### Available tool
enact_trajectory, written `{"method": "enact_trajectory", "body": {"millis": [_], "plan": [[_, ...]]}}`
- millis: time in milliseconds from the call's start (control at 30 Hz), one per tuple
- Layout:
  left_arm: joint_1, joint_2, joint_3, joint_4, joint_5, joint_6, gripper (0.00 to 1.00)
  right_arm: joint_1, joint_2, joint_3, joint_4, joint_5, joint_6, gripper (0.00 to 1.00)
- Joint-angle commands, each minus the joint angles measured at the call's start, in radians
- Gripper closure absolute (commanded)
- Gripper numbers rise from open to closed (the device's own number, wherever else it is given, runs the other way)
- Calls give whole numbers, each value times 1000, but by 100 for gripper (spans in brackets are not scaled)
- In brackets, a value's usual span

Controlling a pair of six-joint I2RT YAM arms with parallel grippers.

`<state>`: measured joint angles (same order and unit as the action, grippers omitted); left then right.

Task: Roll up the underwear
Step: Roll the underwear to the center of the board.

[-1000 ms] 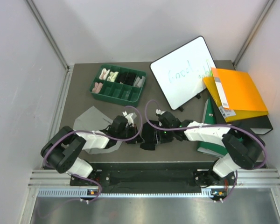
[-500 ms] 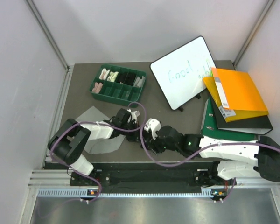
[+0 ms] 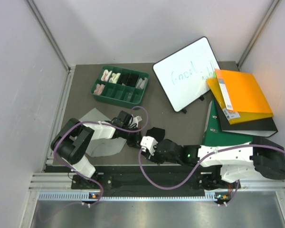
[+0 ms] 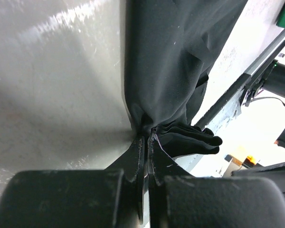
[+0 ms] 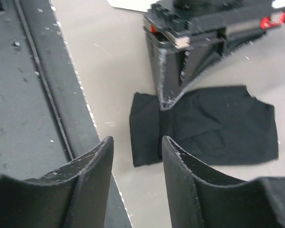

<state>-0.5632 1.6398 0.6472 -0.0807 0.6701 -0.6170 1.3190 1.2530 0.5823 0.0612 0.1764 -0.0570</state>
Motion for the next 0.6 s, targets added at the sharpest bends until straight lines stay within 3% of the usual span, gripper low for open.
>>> {"method": "enact_trajectory", "body": {"millis": [0, 233, 567], "plan": [[2, 48, -31, -165, -76, 63, 100, 23, 26, 10, 75, -58, -40, 56], [3, 52, -31, -162, -69, 62, 100, 29, 83, 22, 63, -118, -33, 60], [5, 52, -35, -160, -66, 63, 100, 29, 201, 36, 52, -19, -24, 63]]}}
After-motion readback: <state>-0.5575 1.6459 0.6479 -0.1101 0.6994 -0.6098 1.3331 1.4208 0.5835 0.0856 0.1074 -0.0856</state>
